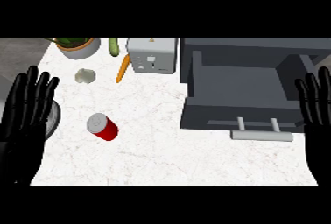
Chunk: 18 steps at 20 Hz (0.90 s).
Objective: Pick up the can, place it into the drawer and close the drawer
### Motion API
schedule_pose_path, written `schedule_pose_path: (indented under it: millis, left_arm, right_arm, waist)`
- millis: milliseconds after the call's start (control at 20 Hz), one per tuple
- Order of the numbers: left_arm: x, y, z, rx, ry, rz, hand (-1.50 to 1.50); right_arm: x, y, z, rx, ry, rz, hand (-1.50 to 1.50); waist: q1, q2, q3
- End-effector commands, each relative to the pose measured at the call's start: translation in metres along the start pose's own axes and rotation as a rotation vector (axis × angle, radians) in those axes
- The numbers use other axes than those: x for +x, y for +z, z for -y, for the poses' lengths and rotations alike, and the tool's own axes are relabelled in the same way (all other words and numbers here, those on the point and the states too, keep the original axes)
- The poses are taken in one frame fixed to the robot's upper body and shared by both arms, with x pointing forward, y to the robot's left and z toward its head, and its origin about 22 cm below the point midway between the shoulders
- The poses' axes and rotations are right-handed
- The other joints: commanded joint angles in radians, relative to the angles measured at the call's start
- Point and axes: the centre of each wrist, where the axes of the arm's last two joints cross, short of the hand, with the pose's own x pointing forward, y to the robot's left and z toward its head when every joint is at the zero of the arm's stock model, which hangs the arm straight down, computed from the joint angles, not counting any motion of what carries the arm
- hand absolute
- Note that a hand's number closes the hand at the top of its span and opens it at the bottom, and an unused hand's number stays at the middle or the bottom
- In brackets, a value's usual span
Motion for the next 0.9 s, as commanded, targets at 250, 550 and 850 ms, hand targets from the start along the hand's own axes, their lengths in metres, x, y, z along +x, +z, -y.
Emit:
schedule_pose_path:
  millis: [250,550,850]
  left_arm:
    - [0.009,-0.019,0.040,0.003,0.051,0.041,-1.50]
    - [0.000,0.000,0.047,0.109,-0.017,-0.416,-1.50]
    - [0.000,0.008,0.052,0.102,-0.022,-0.422,-1.50]
  right_arm:
    - [-0.005,-0.005,0.000,0.036,0.060,0.072,-1.50]
    - [-0.021,0.018,0.011,-0.039,0.065,-0.288,-1.50]
    - [-0.018,0.035,0.030,-0.061,0.070,-0.290,-1.50]
  waist:
    - [-0.033,-0.011,0.020]
    - [-0.034,-0.012,0.021]
    - [-0.032,-0.011,0.020]
